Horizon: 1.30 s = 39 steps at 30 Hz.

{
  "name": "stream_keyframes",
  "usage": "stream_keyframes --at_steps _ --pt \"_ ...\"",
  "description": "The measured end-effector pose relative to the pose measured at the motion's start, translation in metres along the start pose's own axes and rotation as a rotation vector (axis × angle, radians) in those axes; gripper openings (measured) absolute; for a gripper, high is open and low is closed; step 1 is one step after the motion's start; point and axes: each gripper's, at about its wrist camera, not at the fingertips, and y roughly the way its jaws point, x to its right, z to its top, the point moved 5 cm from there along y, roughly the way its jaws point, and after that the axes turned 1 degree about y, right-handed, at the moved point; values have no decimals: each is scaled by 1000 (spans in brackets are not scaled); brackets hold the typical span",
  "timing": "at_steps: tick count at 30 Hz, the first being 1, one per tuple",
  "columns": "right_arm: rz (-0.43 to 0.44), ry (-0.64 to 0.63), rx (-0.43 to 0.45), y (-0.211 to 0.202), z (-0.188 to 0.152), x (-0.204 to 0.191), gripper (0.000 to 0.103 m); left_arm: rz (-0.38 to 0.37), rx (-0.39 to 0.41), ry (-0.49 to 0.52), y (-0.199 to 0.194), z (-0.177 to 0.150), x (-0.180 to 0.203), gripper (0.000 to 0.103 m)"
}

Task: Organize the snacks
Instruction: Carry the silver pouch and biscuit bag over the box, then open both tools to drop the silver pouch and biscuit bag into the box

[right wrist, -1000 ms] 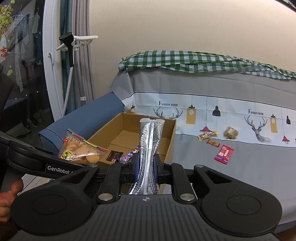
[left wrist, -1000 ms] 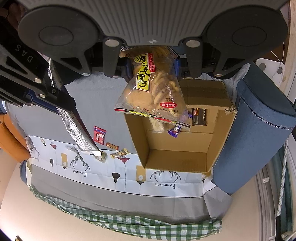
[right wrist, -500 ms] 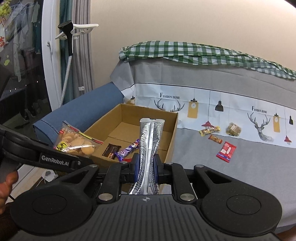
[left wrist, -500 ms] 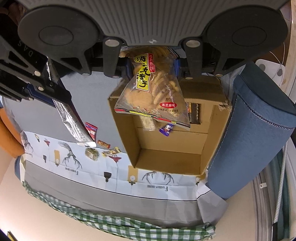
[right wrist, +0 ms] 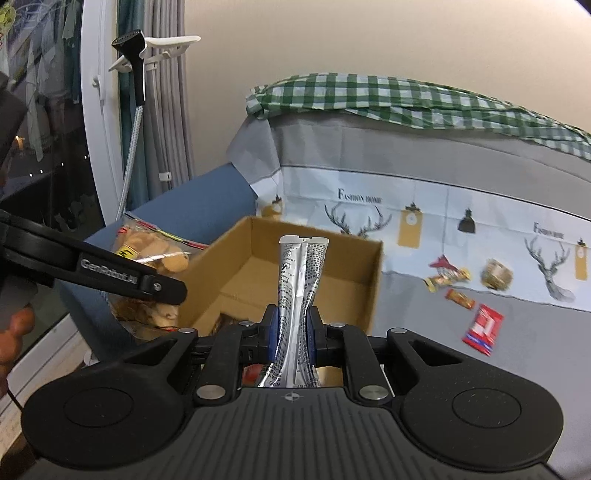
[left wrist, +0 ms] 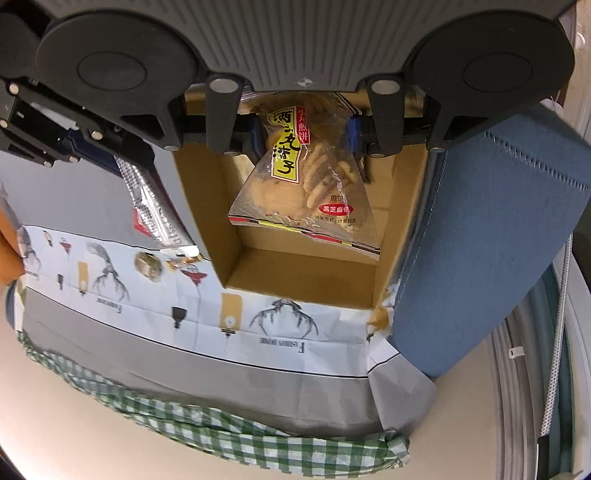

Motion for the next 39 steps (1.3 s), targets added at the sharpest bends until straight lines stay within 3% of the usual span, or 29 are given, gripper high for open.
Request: stream_keyframes --at_steps 7,16,31,33,35,36,38,39 --pt "41 35 -49 62 8 1 16 53 -33 7 46 24 -17 45" --pt "36 90 -110 125 2 16 16 85 -114 23 106 24 -26 45" --pt "26 135 -190 168 -19 29 17 112 -189 26 149 17 -29 46" --pt "21 132 -194 170 -20 30 17 113 -202 18 154 16 -31 51" --pt "3 134 -188 173 -20 33 24 105 -217 3 157 18 -32 95" --pt "-6 139 -184 174 -19 35 25 108 -214 -5 156 19 -32 103" --pt "-20 147 -175 173 -16 39 55 124 -185 -11 147 23 -32 103" --pt "-25 151 -163 170 -14 42 63 132 -185 -1 143 23 -31 103"
